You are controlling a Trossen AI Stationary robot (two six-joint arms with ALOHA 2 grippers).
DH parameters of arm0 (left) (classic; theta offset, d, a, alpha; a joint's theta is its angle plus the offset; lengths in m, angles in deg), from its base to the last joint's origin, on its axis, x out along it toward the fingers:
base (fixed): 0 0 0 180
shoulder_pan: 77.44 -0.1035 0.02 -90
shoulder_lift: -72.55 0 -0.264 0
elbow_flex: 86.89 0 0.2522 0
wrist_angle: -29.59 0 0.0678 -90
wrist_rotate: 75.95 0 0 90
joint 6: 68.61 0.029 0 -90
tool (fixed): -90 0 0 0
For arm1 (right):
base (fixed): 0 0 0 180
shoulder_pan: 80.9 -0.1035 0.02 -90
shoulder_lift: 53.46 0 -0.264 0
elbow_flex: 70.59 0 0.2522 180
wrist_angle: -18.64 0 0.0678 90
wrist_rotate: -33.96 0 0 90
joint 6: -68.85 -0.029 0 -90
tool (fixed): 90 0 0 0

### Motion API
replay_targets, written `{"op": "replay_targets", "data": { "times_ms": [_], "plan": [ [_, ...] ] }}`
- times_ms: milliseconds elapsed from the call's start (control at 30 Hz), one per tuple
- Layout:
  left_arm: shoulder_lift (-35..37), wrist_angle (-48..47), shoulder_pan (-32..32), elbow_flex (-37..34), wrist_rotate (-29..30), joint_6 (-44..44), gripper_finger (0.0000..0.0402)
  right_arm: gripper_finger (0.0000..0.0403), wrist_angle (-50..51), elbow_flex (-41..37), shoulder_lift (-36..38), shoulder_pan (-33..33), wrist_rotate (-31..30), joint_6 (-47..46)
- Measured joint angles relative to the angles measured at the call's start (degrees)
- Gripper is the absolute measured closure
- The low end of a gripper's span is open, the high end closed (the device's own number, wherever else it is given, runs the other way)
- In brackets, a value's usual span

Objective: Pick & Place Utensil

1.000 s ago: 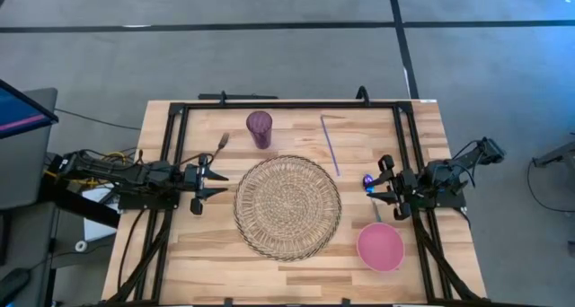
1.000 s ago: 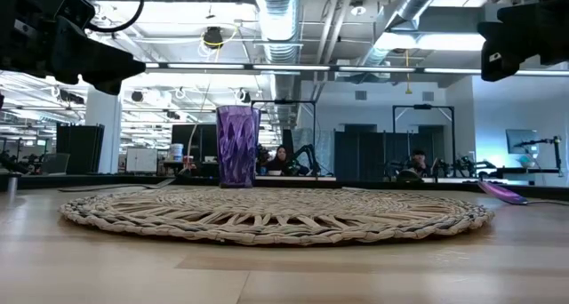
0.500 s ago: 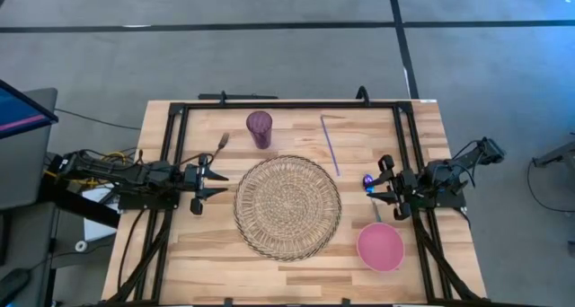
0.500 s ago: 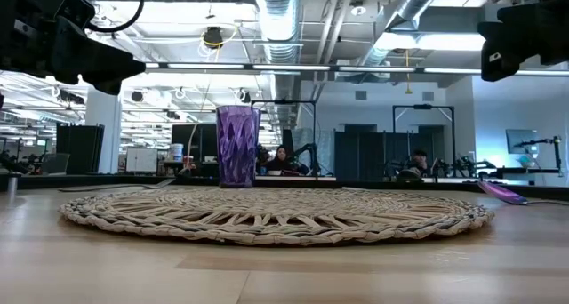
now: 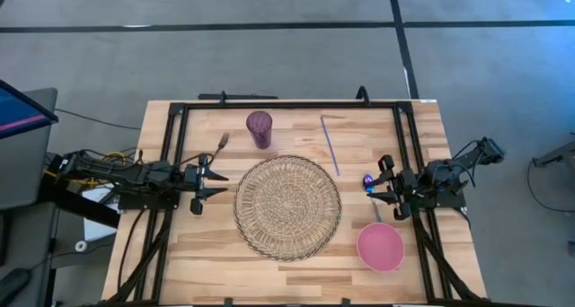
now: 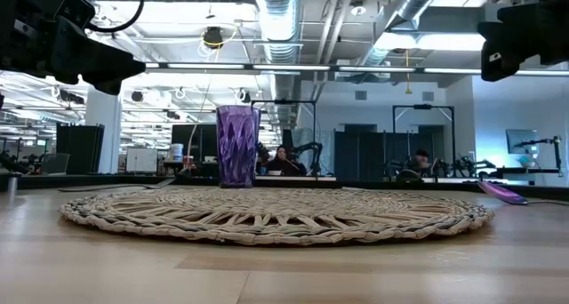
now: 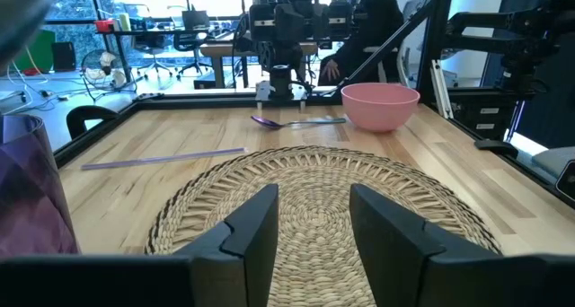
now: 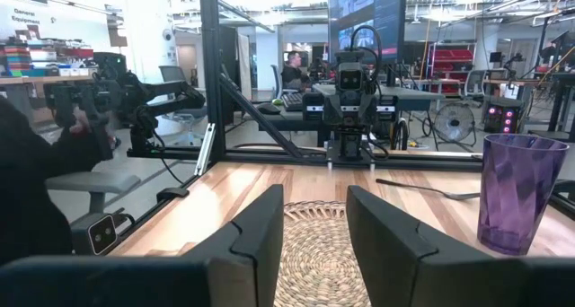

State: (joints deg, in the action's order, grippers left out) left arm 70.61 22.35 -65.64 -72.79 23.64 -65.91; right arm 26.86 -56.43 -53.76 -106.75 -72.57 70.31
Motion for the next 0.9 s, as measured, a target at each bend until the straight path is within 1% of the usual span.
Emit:
{"op": "replay_targets", "data": {
  "times_ms": [333, 467, 533, 667, 767, 900],
  "plan": [
    [-0.02, 0.82, -0.02, -0.02, 0.0, 0.23, 0.0261, 0.0285, -0.02, -0.02, -0.01, -0.01, 0.0, 0.0],
    [-0.03, 4.32, -0.01, -0.02, 0.65, 2.88, 0.0261, 0.0285, -0.02, 0.0, -0.02, 0.0, 0.0, 0.04],
    [-0.02, 7.57, 0.0, -0.02, 2.14, 4.46, 0.0261, 0.0285, 0.0, 0.0, -0.02, 0.0, 0.0, 0.02],
    [-0.02, 14.72, 0.0, -0.02, 5.28, 4.9, 0.0261, 0.0285, -0.09, -0.02, -0.02, 0.0, 0.0, 0.02],
    [0.0, 17.17, -0.02, -0.02, 4.93, 3.74, 0.0261, 0.0285, -0.63, -0.01, -0.02, 0.0, 0.0, 0.02],
    [-0.64, 17.31, -0.01, -0.02, 2.23, 0.18, 0.0261, 0.0285, -1.92, -0.02, -0.02, 0.0, 0.0, 0.1]
  ]
}}
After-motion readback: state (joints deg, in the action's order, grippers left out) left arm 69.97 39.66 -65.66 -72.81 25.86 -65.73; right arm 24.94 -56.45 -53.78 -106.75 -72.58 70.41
